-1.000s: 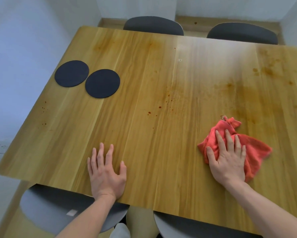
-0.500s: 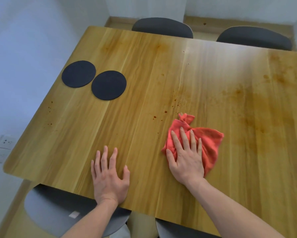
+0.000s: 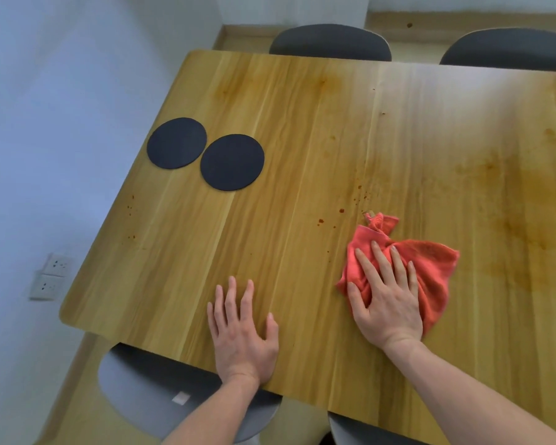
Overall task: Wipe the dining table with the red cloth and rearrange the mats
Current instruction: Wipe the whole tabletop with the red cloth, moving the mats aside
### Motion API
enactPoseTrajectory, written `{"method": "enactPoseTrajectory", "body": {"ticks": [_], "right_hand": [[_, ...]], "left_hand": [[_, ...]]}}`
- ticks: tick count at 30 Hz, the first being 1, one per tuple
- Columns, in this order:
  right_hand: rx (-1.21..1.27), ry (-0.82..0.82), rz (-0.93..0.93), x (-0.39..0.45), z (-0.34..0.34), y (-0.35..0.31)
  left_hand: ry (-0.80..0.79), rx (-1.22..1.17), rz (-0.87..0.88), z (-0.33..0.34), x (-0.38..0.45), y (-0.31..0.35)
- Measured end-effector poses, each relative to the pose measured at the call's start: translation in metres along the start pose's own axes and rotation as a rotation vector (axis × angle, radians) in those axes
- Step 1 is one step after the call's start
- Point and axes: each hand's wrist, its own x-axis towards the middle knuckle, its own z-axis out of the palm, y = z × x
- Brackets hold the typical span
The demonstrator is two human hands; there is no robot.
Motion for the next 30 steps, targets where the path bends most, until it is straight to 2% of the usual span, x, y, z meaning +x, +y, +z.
{"method": "enactPoseTrajectory", "body": {"ticks": [13,16,19,21,22,25,28,30], "right_hand": [[-0.006,0.032,0.009,0.001,0.000,-0.004],[0.006,0.037,0.016,0.000,-0.001,-0.006],[0.017,0.046,0.027,0.000,-0.002,-0.010],[0.023,0.037,0.033,0.001,-0.004,-0.011],[0.021,0.031,0.035,0.002,-0.005,-0.012],[0.013,0.025,0.047,0.001,-0.005,-0.016],[-0.007,0.000,0.060,0.003,-0.006,-0.018],[-0.030,-0.019,0.068,0.003,-0.006,-0.018]], "left_hand": [[-0.069,-0.027,0.035,-0.006,0.002,-0.002],[-0.133,-0.178,0.062,-0.019,0.001,-0.008],[-0.205,-0.448,0.228,-0.045,0.012,-0.036],[-0.124,-0.496,0.304,-0.063,0.037,-0.072],[-0.052,-0.490,0.258,-0.070,0.055,-0.095],[0.135,-0.394,-0.092,-0.088,0.120,-0.174],[0.152,-0.285,-0.331,-0.091,0.160,-0.248],[0.120,-0.237,-0.383,-0.085,0.166,-0.270]]}}
